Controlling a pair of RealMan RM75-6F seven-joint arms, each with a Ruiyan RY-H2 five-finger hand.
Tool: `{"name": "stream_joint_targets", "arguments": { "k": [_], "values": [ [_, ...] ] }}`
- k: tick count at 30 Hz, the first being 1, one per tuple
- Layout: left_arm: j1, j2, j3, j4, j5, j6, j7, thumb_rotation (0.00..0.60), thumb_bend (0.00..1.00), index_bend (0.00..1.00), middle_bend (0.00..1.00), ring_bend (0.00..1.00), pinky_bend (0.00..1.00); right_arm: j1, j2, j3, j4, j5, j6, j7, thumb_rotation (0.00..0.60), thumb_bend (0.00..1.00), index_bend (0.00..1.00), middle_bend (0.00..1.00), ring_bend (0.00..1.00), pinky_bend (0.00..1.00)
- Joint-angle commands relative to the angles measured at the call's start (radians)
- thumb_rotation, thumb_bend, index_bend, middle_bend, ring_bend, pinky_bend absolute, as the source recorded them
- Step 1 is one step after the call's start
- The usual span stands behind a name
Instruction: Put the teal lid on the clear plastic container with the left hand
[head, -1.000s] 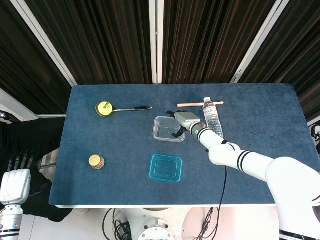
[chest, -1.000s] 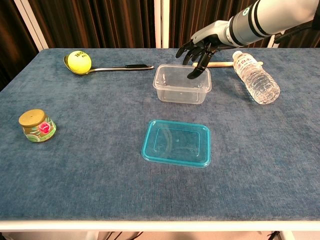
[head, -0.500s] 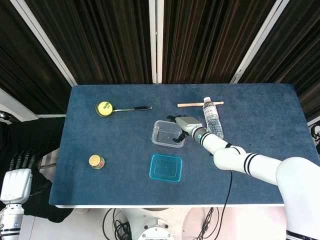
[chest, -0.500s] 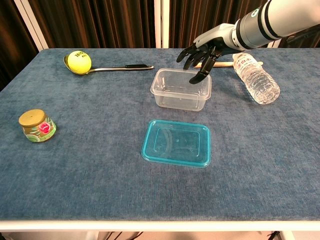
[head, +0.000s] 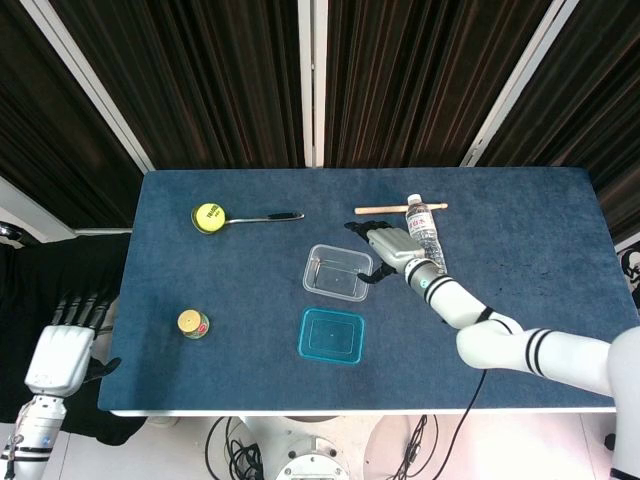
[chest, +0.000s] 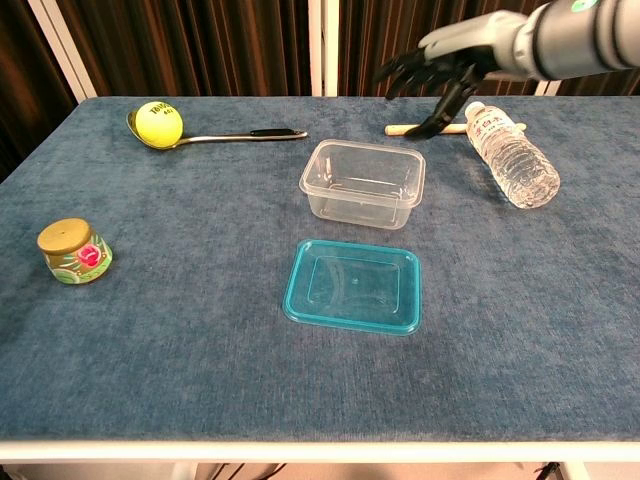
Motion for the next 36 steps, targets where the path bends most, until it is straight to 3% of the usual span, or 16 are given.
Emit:
{"name": "stream_joint_targets", "arguments": {
  "k": [1,8,12,18,22,27,36],
  "values": [
    [-0.094,0.029,0.000,-0.076,0.084,-0.102,0.026,0.600,0.00,0.11,0.04,0.00,0.00,-0.230,0.168,-0.017,-0.237,-0.287,0.314,0.007,0.600,0.22,0.00,0.09,0.00,0.00],
    [-0.281,-0.007,-0.020,-0.222,0.110,-0.370,0.082,0.600,0.00,0.11,0.04,0.00,0.00,-0.480,0.297,-0.120,-0.348,-0.520,0.595,0.020,0.600,0.21,0.00,0.09,0.00,0.00],
    [-0.391,-0.106,-0.087,-0.230,-0.030,-0.516,0.193,0.600,0.00,0.11,0.08,0.00,0.00,-0.590,0.322,-0.160,-0.329,-0.630,0.697,0.061,0.600,0.19,0.00,0.09,0.00,0.00],
    [-0.546,-0.289,-0.153,-0.159,-0.347,-0.643,0.368,0.600,0.00,0.11,0.12,0.00,0.01,-0.705,0.330,-0.174,-0.288,-0.732,0.815,0.111,0.600,0.17,0.00,0.09,0.00,0.00],
    [-0.652,-0.384,-0.154,-0.101,-0.560,-0.638,0.511,0.600,0.00,0.11,0.12,0.00,0.02,-0.754,0.326,-0.170,-0.261,-0.774,0.860,0.141,0.600,0.17,0.00,0.09,0.00,0.00],
    [-0.781,-0.469,-0.127,-0.080,-0.850,-0.531,0.704,0.600,0.00,0.10,0.10,0.00,0.02,-0.796,0.318,-0.155,-0.236,-0.799,0.887,0.148,0.600,0.17,0.00,0.09,0.00,0.00],
    [-0.953,-0.561,-0.153,-0.037,-1.199,-0.378,0.836,0.600,0.00,0.05,0.02,0.00,0.00,-0.842,0.307,-0.128,-0.207,-0.818,0.894,0.167,0.600,0.17,0.00,0.09,0.00,0.00]
  ]
}}
